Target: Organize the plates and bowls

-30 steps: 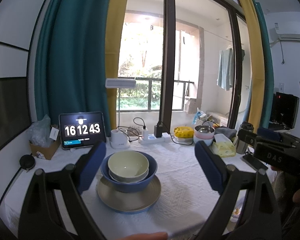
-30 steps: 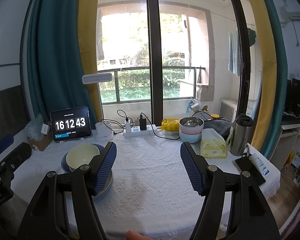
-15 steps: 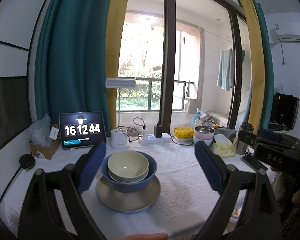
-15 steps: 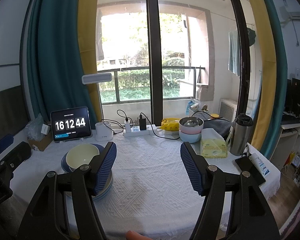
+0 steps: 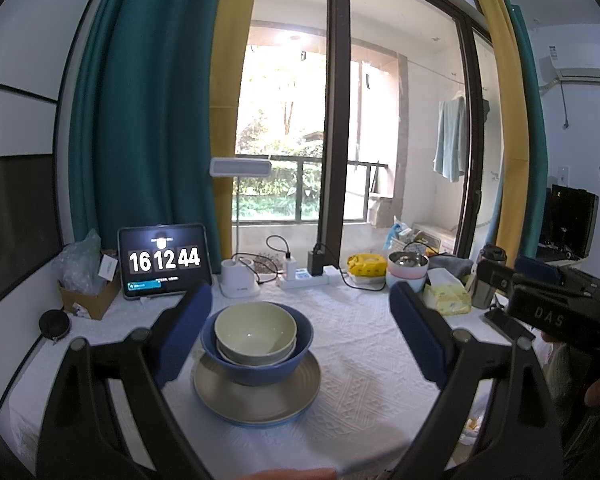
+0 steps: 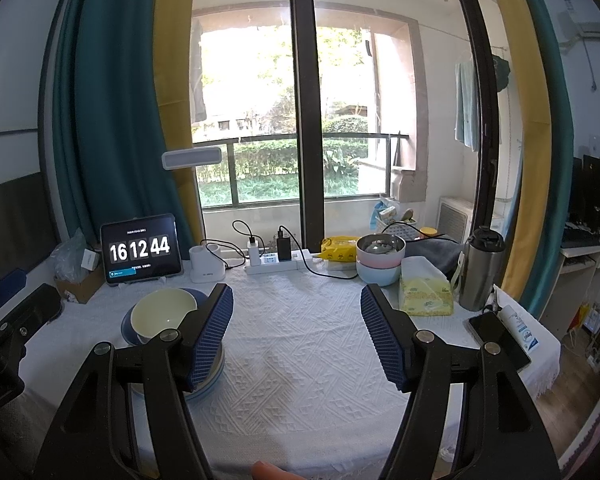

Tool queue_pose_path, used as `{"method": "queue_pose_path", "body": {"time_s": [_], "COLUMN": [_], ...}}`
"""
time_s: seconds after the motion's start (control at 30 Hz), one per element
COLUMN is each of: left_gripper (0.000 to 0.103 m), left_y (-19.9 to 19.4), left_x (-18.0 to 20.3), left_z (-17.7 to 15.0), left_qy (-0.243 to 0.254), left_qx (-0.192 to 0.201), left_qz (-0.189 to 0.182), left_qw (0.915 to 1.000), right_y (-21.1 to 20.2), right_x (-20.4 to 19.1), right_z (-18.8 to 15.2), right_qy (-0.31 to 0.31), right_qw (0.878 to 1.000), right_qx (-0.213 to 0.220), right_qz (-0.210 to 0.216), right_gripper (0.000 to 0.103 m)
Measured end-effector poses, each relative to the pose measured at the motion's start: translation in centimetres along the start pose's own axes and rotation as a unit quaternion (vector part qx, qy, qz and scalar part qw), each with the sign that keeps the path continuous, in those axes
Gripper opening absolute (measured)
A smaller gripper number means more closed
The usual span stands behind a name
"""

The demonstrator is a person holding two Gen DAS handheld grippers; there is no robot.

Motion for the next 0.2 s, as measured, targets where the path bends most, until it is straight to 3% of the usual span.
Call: {"method": "queue_pose_path", "body": {"time_s": [0.2], "left_gripper": [0.091], "left_y": [0.1], "left_x": [-0.11], "left_z": [0.01], "left_qy": [-0.001], "left_qx": [0.001], "left_qz": [0.003], "left_qw": [1.0], "right_y": [0.01], "right_x": [0.01], "right_z": [-0.03], "right_qy": [0.0], "right_qw": [1.0], "right_qx": [-0.001], "right_qz": [0.0], "right_gripper": [0.07]}}
Point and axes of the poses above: each gripper's, at about its wrist camera, not at the fingertips, and y roughly the way its jaws point, x to its right, z to its top, the point moved 4 cm from there along y, roughly the way its jaws point, and after that the axes turned 1 degree about y, right-handed, at the moved point
